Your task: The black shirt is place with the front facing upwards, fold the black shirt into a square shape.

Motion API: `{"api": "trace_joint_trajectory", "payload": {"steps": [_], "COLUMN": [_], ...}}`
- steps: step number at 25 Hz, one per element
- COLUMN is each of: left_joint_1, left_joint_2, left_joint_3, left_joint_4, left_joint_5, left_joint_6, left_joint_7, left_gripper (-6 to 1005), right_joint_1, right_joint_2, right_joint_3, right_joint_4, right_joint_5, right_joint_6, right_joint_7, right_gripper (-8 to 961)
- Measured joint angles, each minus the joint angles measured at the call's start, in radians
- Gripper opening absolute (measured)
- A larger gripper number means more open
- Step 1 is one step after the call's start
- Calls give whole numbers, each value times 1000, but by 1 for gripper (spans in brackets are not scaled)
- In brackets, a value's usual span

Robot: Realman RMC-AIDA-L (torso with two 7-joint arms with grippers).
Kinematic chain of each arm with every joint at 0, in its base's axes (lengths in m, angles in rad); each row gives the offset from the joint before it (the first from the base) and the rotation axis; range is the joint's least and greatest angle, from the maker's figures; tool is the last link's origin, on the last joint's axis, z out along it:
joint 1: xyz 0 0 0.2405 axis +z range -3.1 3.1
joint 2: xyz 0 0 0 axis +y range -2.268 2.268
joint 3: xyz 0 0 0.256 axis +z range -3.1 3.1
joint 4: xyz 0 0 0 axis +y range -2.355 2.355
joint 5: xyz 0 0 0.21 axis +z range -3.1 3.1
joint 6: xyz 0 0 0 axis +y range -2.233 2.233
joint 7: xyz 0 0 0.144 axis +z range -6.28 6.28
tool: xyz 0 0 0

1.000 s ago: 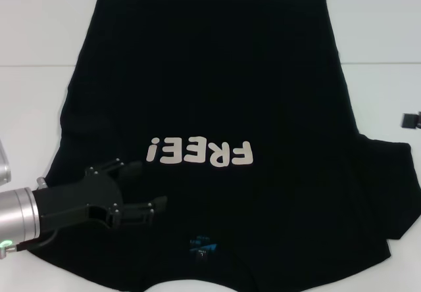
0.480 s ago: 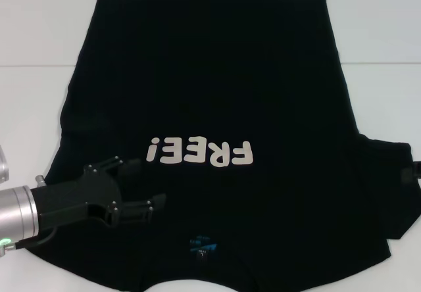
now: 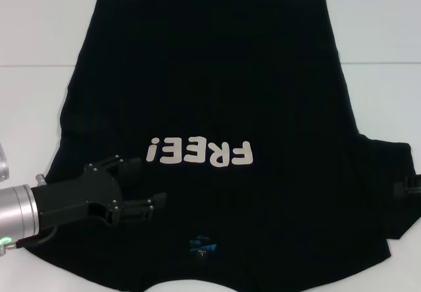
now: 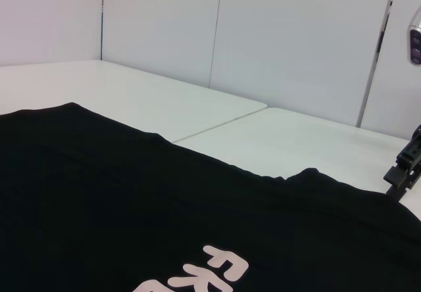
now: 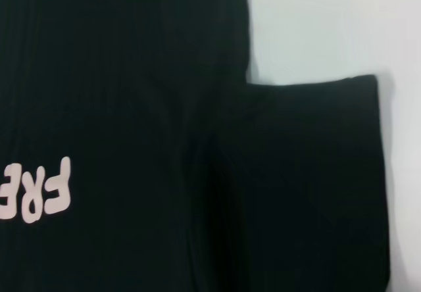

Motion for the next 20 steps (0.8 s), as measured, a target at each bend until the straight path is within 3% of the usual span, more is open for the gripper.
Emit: {"api": "trace_joint_trajectory", "payload": {"steps": [7, 20], "left_joint_1": [0, -1], "left_joint_2": [0, 0], "left_joint_3": [0, 0], "left_joint_4": [-1, -1], "left_joint_5": [0, 0], "left_joint_6": [0, -1], "left_joint_7": [0, -1], "left_gripper": [938, 938], "right_joint_1": [-1, 0], "right_joint_2": [-10, -2], "right_joint_3": [-2, -15], "right_joint_4": [-5, 4], "right_joint_5": [0, -2], "right_joint_6": [1, 16], "right_joint_7": [-4, -16], "right_gripper": [941, 942]}}
